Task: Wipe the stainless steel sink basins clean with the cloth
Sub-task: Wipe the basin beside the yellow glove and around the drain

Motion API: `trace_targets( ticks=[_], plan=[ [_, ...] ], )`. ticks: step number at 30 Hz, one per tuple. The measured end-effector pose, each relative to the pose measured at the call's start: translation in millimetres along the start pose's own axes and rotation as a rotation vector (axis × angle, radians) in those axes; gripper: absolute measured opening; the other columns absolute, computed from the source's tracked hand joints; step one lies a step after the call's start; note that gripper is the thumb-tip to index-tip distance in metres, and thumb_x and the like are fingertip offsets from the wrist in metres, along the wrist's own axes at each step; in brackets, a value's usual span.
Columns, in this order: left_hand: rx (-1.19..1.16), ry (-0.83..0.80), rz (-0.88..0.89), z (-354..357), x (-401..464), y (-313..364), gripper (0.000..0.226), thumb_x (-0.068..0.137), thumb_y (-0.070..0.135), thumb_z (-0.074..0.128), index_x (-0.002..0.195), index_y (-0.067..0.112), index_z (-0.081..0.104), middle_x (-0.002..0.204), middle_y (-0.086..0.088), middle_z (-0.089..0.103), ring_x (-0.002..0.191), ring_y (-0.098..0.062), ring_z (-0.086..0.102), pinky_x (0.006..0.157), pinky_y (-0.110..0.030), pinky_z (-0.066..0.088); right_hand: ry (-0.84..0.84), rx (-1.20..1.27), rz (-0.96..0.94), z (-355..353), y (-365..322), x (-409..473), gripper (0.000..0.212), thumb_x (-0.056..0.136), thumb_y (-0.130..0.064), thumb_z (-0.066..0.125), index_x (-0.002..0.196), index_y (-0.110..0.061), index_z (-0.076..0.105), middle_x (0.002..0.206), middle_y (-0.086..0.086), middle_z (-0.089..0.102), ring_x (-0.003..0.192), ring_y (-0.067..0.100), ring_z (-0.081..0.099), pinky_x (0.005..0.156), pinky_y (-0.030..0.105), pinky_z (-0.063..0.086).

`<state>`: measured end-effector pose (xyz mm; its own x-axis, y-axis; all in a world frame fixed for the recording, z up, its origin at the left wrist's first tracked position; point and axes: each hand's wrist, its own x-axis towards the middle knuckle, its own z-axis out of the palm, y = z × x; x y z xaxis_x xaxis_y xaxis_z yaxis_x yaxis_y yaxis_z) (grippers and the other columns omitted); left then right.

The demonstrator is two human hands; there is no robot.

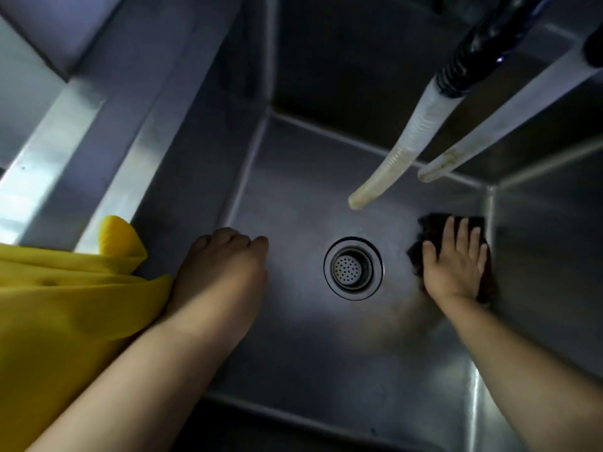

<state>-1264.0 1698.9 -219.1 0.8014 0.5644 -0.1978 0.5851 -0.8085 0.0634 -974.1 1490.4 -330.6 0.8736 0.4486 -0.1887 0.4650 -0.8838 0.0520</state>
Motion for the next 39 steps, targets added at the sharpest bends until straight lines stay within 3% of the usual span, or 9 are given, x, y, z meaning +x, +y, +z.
trace_targets(
  ticks=[6, 9, 13, 17, 20, 23, 29, 34, 39],
  plan=[
    [-0.026, -0.075, -0.007, -5.4, 1.7, 2.9, 0.033, 0.06, 0.025, 0.083, 0.088, 0.013, 0.07, 0.075, -0.007, 0.068, 0.078, -0.031, 0.063, 0.066, -0.035, 0.049, -0.066, -0.066, -0.251, 25.5, -15.5, -125.1, 0.074, 0.083, -0.047, 0.033, 0.145, -0.006, 0.029, 0.149, 0.023, 0.033, 0.138, 0.04, 0.024, 0.111, 0.051, 0.016],
    [-0.059, -0.055, -0.027, -4.2, 1.4, 3.9, 0.027, 0.074, 0.025, 0.073, 0.098, 0.015, 0.068, 0.086, -0.006, 0.069, 0.09, -0.03, 0.061, 0.074, -0.036, 0.046, -0.074, -0.058, -0.506, 38.0, -44.9, -159.4, 0.078, 0.082, -0.05, 0.04, 0.146, -0.008, 0.025, 0.151, 0.023, 0.027, 0.141, 0.042, 0.02, 0.112, 0.053, 0.014],
    [-0.041, -0.073, -0.012, -1.0, 2.9, 2.7, 0.029, 0.056, 0.021, 0.083, 0.081, 0.015, 0.068, 0.067, -0.003, 0.065, 0.071, -0.028, 0.062, 0.06, -0.033, 0.047, -0.057, -0.016, -0.717, 38.1, -97.6, -145.0, 0.077, 0.087, -0.051, 0.041, 0.15, -0.012, 0.019, 0.155, 0.019, 0.018, 0.145, 0.037, 0.009, 0.115, 0.054, 0.008],
    [-0.028, -0.097, -0.013, 4.6, 3.5, 0.1, 0.032, 0.053, 0.018, 0.084, 0.081, 0.015, 0.068, 0.068, -0.004, 0.065, 0.071, -0.028, 0.062, 0.06, -0.033, 0.047, -0.035, 0.018, -0.824, 33.5, -145.2, -99.1, 0.076, 0.087, -0.05, 0.043, 0.15, -0.013, 0.021, 0.156, 0.017, 0.02, 0.146, 0.033, 0.006, 0.117, 0.052, 0.004],
    [-0.04, -0.1, -0.011, 3.2, 2.5, -2.0, 0.029, 0.061, 0.019, 0.082, 0.087, 0.013, 0.069, 0.073, -0.007, 0.067, 0.075, -0.031, 0.062, 0.063, -0.036, 0.048, -0.006, 0.051, -0.762, 25.8, -169.9, -57.0, 0.073, 0.088, -0.05, 0.039, 0.149, -0.013, 0.027, 0.155, 0.016, 0.024, 0.145, 0.034, 0.014, 0.117, 0.052, 0.009],
    [-0.054, -0.112, -0.035, 1.1, 2.0, 0.2, 0.028, 0.085, 0.025, 0.061, 0.111, 0.016, 0.062, 0.101, -0.006, 0.066, 0.102, -0.03, 0.056, 0.082, -0.038, 0.043, 0.01, 0.019, -0.653, 15.1, -174.0, -20.1, 0.072, 0.091, -0.054, 0.027, 0.151, -0.015, 0.019, 0.157, 0.014, 0.02, 0.146, 0.033, 0.011, 0.118, 0.051, 0.008],
    [-0.061, -0.108, -0.045, 2.9, 0.0, -0.2, 0.032, 0.096, 0.035, 0.043, 0.125, 0.023, 0.047, 0.12, 0.001, 0.058, 0.117, -0.022, 0.044, 0.091, -0.033, 0.035, 0.018, -0.091, -0.473, 0.8, -118.7, 19.5, 0.07, 0.095, -0.05, 0.031, 0.153, -0.019, 0.006, 0.16, 0.008, 0.005, 0.147, 0.027, -0.004, 0.118, 0.044, -0.003],
    [-0.024, -0.113, -0.03, 0.7, -1.3, 2.1, 0.029, 0.095, 0.031, 0.044, 0.123, 0.023, 0.047, 0.116, 0.001, 0.058, 0.116, -0.024, 0.045, 0.09, -0.034, 0.035, -0.012, -0.045, -0.338, 12.7, -56.6, -31.2, 0.073, 0.088, -0.05, 0.022, 0.152, -0.016, 0.011, 0.16, 0.011, 0.007, 0.147, 0.027, 0.0, 0.119, 0.042, -0.003],
    [-0.023, -0.153, -0.022, -0.1, 0.0, 3.2, 0.024, 0.093, 0.026, 0.048, 0.116, 0.022, 0.049, 0.111, 0.001, 0.059, 0.111, -0.024, 0.048, 0.084, -0.033, 0.036, -0.017, -0.095, -0.38, 30.7, -42.0, -115.4, 0.076, 0.085, -0.049, 0.033, 0.146, -0.004, 0.026, 0.151, 0.025, 0.027, 0.141, 0.041, 0.02, 0.112, 0.052, 0.013]
  ],
)
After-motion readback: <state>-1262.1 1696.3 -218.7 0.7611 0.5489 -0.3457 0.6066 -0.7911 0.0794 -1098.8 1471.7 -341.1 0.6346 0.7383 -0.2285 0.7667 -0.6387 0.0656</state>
